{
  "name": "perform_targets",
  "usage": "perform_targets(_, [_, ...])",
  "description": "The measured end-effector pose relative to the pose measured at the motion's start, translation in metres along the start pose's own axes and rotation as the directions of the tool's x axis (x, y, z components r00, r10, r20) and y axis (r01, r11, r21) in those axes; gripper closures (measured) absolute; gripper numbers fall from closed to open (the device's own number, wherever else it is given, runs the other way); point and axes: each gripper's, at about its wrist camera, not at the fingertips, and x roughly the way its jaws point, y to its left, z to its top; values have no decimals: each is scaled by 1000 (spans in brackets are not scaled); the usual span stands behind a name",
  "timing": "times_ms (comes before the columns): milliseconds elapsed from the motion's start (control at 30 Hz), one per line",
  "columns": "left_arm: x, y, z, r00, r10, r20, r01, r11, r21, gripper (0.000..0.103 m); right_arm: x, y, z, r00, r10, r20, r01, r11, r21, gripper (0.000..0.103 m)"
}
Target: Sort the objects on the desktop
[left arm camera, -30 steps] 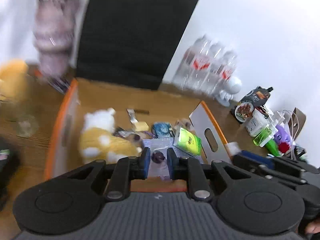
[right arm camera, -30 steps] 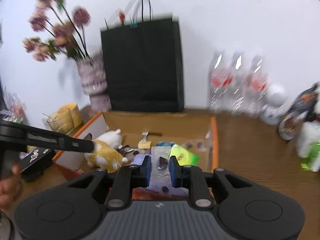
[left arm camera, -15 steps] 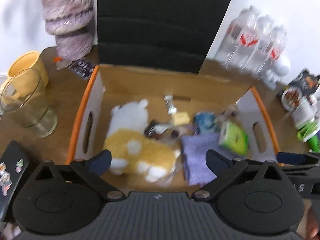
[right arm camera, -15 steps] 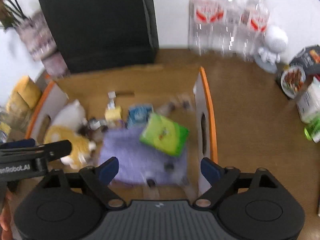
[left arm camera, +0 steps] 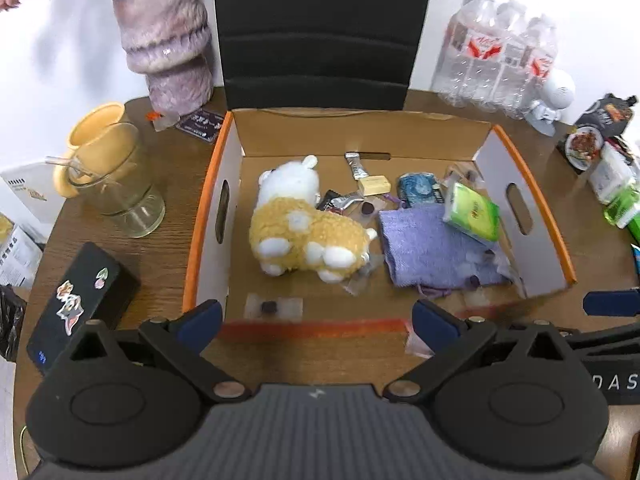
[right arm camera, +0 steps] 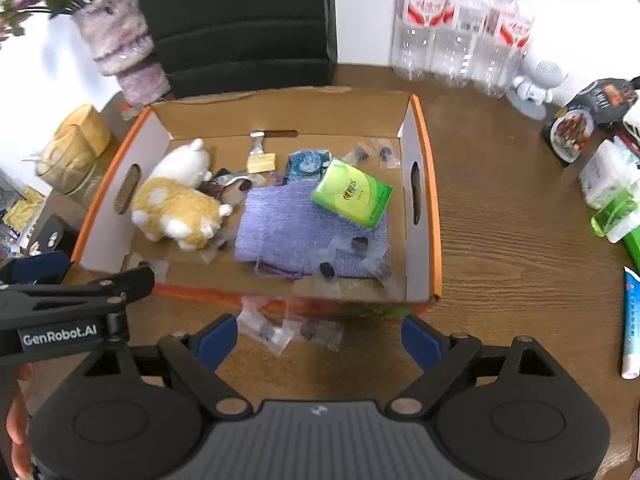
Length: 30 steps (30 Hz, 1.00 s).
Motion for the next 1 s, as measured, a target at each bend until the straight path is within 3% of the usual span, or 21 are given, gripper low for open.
perform_targets(367, [-66, -2, -45, 997, -15, 74, 15, 1000, 8, 0, -56, 8, -51, 996, 13, 93, -12, 1000, -15, 14])
perform_targets(567, [-117, -3, -79, 978, -22, 208, 19, 1000, 14, 0, -99, 9, -88, 979, 41, 199, -41, 999, -6, 14])
perform_targets(633, [-124, -1, -101, 962, -35, 272, 31, 999, 17, 0, -109, 12, -110, 960, 70, 272, -69, 998, -15, 9])
perform_targets(733, [-124, 0, -143, 916, 10, 402, -19, 1000, 19, 0, -109, 17, -151, 914, 103, 393, -88, 994, -58, 2])
perform_targets(833, [-108, 5, -184, 866, 71, 494, -87, 996, 9, 0, -86, 14, -200, 834, 113, 541, -90, 994, -68, 0])
perform_targets(867, [-99, 6, -197, 859, 85, 505, -102, 995, 6, 0, -75, 11, -215, 804, 121, 581, -101, 993, -67, 0])
perform_targets(900, [-88, 7, -207, 864, 85, 495, -103, 995, 8, 0, -63, 9, -225, 796, 127, 592, -116, 992, -56, 0])
perform_targets(933, [-78, 8, -213, 880, 65, 470, -83, 996, 18, 0, -50, 8, -231, 805, 126, 580, -125, 991, -41, 0])
perform_targets(1000, [-60, 9, -225, 906, 29, 423, -48, 998, 34, 0, -28, 9, -236, 840, 108, 532, -119, 993, -13, 0])
